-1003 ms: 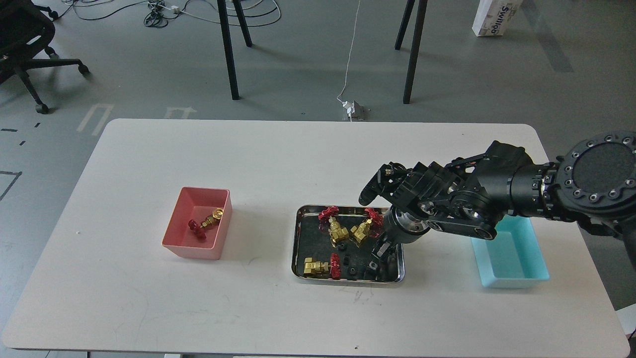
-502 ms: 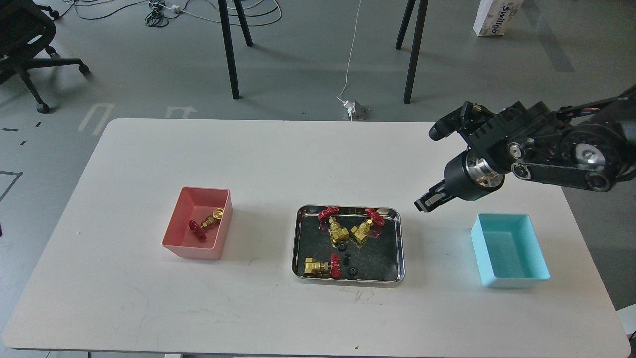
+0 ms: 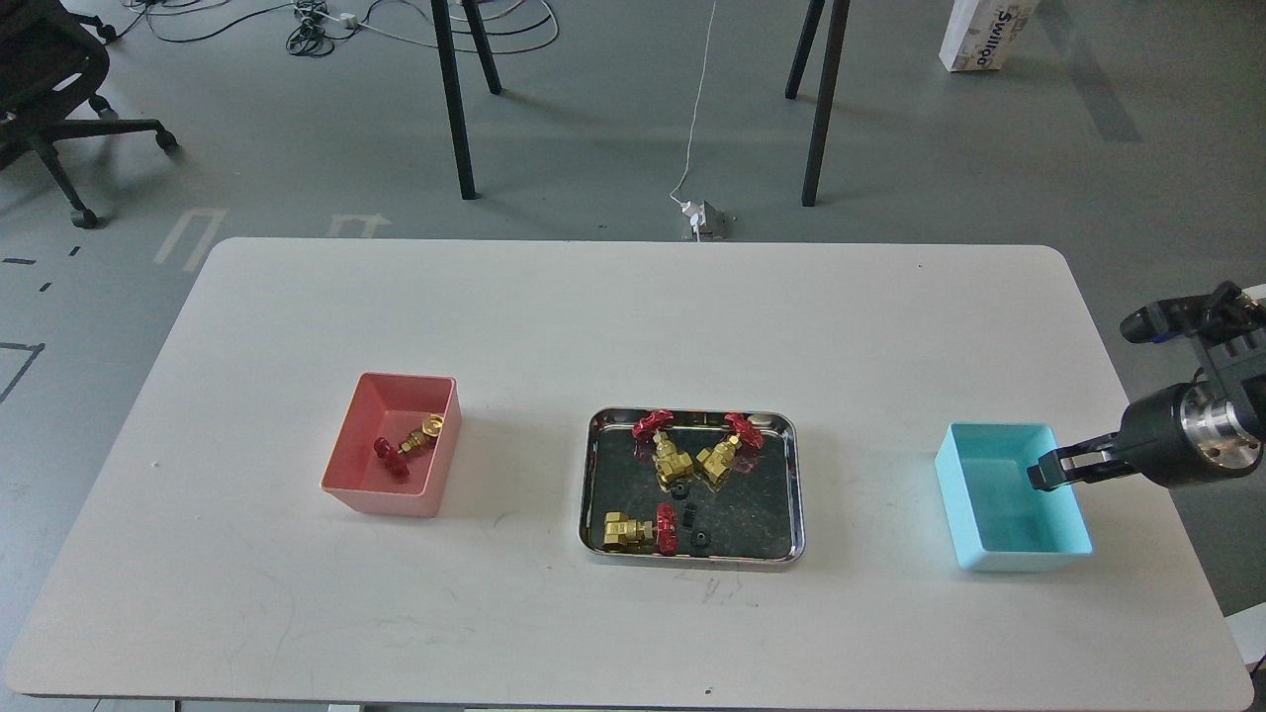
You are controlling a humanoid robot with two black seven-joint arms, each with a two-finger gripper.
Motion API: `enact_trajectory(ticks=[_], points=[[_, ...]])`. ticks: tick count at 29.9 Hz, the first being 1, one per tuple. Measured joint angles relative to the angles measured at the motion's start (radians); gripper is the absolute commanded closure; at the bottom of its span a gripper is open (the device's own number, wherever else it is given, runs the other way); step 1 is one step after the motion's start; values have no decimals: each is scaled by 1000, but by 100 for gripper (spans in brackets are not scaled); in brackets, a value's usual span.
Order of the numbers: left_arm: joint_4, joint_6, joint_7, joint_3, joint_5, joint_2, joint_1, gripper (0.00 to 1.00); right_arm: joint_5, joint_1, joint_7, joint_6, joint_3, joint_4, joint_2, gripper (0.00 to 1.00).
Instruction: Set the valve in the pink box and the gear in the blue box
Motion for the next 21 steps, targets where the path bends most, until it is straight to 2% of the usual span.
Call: enact_trajectory(ticks=[3,7,16,19,21], points=[[0,0,0,0,0,1,-1,5,0,-37,0,-4,47,-34,16,44],[0,0,0,0,0,1,-1,5,7,-72,0,-6,88,-59,43,28],[0,0,5,3,0,-9,7,5,57,-87,-6,-6,176,-63,73,20],[0,-10,11,11,1,-15,9,5,143,-87,-9,-9,298,-77,67,19],[0,-26,15,40,1,-32,9,5,252,-87,-14,-26,409,-113,68,13]])
